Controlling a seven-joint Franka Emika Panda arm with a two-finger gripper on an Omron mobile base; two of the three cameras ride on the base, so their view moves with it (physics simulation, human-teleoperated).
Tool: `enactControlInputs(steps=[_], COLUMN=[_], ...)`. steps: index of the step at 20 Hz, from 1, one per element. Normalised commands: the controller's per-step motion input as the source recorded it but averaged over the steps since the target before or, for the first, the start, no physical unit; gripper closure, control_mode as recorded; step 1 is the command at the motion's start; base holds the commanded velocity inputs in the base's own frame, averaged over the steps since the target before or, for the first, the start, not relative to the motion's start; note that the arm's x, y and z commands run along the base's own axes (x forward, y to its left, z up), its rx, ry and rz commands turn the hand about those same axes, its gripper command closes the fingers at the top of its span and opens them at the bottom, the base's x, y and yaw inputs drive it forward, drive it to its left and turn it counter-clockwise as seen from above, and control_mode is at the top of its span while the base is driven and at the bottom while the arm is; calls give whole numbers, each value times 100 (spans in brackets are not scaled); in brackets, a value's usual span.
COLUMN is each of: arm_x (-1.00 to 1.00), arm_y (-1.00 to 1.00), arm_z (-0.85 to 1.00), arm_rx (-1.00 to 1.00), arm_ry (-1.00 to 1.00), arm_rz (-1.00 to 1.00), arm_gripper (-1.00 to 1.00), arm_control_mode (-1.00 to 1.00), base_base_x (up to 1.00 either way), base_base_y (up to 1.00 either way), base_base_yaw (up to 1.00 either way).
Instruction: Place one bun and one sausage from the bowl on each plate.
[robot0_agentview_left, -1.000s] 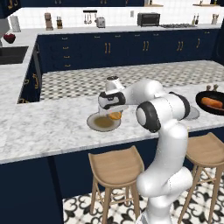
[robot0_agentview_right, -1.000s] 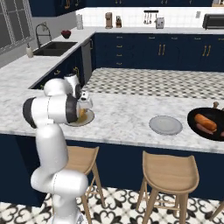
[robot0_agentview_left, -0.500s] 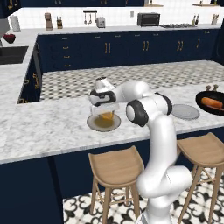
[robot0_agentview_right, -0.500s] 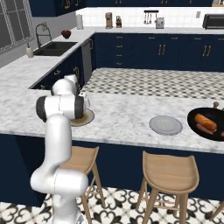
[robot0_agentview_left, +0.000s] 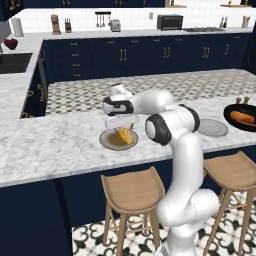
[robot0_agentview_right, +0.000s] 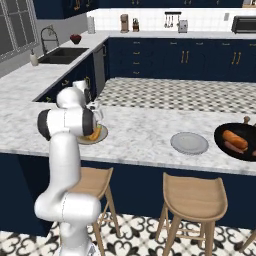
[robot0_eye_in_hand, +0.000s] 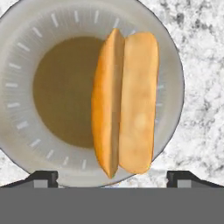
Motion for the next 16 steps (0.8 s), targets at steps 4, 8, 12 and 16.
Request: enactControlInputs(steps=[4, 8, 12, 16], arm_x=[-100, -100, -25, 0], arm_y=[-91, -93, -24, 0], arm_z=[16, 66, 23, 0], arm_rx=[10, 14, 3, 0], arm_ry=[-20, -42, -12, 0], arm_rz=[0, 0, 0, 0], arm_gripper=[-100, -100, -100, -100], arm_control_mode=[-100, -100, 100, 100], base_base_x=[0, 0, -75, -100], base_base_y=[0, 0, -75, -100], base_base_yaw=[0, 0, 0, 0])
